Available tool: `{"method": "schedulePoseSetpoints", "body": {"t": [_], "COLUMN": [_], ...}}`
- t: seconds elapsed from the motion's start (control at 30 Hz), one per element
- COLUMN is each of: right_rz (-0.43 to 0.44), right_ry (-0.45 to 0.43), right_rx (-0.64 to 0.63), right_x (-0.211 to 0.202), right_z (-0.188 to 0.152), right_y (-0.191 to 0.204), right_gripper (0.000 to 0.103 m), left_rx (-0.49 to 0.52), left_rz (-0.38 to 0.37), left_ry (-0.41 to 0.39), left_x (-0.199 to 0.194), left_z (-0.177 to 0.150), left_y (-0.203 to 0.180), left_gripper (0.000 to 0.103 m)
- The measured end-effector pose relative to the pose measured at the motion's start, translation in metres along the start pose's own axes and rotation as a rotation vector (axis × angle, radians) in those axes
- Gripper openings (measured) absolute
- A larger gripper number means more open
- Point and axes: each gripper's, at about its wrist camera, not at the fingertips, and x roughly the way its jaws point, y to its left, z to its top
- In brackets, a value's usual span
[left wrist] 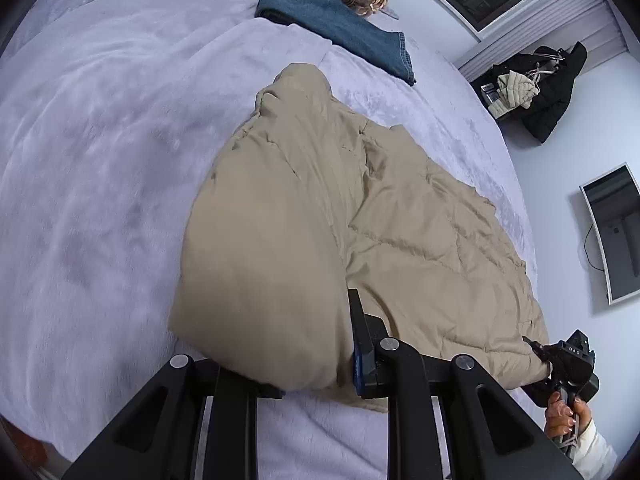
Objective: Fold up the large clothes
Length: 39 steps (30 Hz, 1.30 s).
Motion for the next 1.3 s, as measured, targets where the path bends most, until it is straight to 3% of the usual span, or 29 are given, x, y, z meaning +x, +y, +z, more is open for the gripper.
{"method": "schedulePoseSetpoints", "body": {"t": [0.17,0.27,0.37,0.57,0.73,0.83,0.97,1.1,1.23,1.3], "right_rz": [-0.043,-0.096,-0.135,-0.210,-0.271,-0.281,-0.331,-0.442,-0.541,-0.559], "right_ry": [0.039,0.045,0.031,0.009,0.013,-0.010,-0.089,-0.219,-0.355,-0.409], "right_rx": [-0.018,0.009,0.003,-0.111,-0.113,-0.081,-0.043,-0.060,-0.127,-0.194], "right_x": [-0.008,-0.001,0.004,0.006,-0.001,-0.041,-0.083,-0.112,-0.139,-0.146], "right_z": [0.000,0.010,0.012,0.017,0.019,0.003,-0.008,-0.012,-0.018,-0.019], "right_y": [-0.021,-0.035,-0.036,-0.022,-0.031,-0.059,-0.078,-0.073,-0.052,-0.035], "right_gripper": [0.025,0.032,0.044,0.045,0.049,0.051,0.051,0.047,0.032,0.030], "left_rx": [-0.031,-0.053,-0.013,0.045,0.121,0.073,0.092,0.168,0.195,0.210], "left_rz": [0.064,0.114,0.159,0.205,0.224,0.261,0.306,0.345,0.323,0.293], "left_ry": [0.051,0.083,0.059,-0.045,-0.016,0.085,0.140,0.179,0.093,0.041], "left_x": [-0.002,-0.002,-0.023,-0.064,-0.023,0.020,0.040,0.035,0.007,-0.001], "left_z": [-0.046,-0.061,-0.067,-0.041,-0.008,-0.012,-0.029,-0.023,0.001,0.020], "left_y": [0.015,0.023,0.019,0.008,-0.001,0.015,0.029,0.020,0.002,-0.008], "left_gripper": [0.024,0.024,0.024,0.024,0.024,0.024,0.024,0.024,0.024,0.024]}}
